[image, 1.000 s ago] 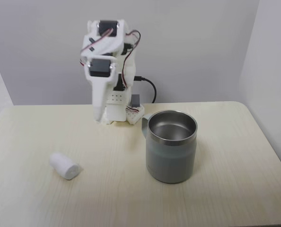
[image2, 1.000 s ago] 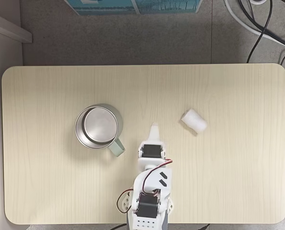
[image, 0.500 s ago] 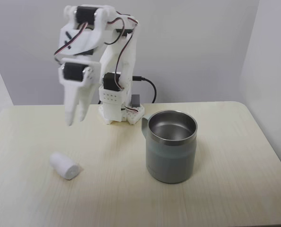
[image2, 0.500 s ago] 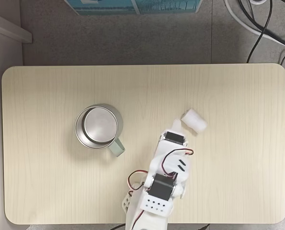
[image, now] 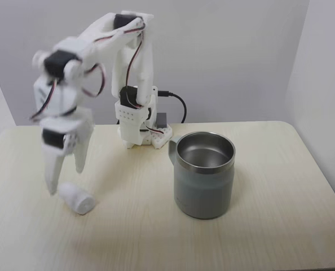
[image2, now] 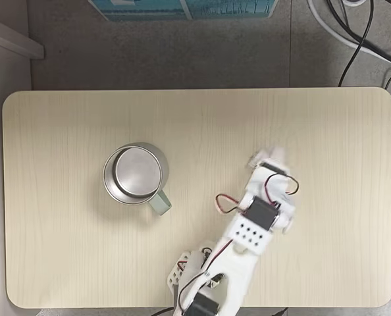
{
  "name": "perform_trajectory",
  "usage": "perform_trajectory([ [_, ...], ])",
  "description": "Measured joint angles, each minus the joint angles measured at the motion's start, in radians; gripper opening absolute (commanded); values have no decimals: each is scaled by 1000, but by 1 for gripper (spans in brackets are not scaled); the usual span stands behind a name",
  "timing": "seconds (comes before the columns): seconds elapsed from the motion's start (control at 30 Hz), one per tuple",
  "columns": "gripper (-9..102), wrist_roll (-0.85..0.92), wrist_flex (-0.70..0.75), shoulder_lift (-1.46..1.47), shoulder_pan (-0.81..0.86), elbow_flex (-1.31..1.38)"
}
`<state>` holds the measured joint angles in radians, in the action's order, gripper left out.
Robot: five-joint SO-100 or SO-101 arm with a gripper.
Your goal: Grasp a dressing and put it in the cup.
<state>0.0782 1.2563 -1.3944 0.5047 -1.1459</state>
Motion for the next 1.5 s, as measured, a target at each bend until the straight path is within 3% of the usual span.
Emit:
perform_trajectory([
  [0.53, 27, 35, 9, -396, 11, -127],
  [0.63, 19, 35, 2, -422, 12, -156],
  [0.73, 0, 34, 2, -425, 12, -161],
  [1.03, 0, 28, 11, -420, 12, -149],
  [1.5, 0, -141, 383, -81, -40, -471],
])
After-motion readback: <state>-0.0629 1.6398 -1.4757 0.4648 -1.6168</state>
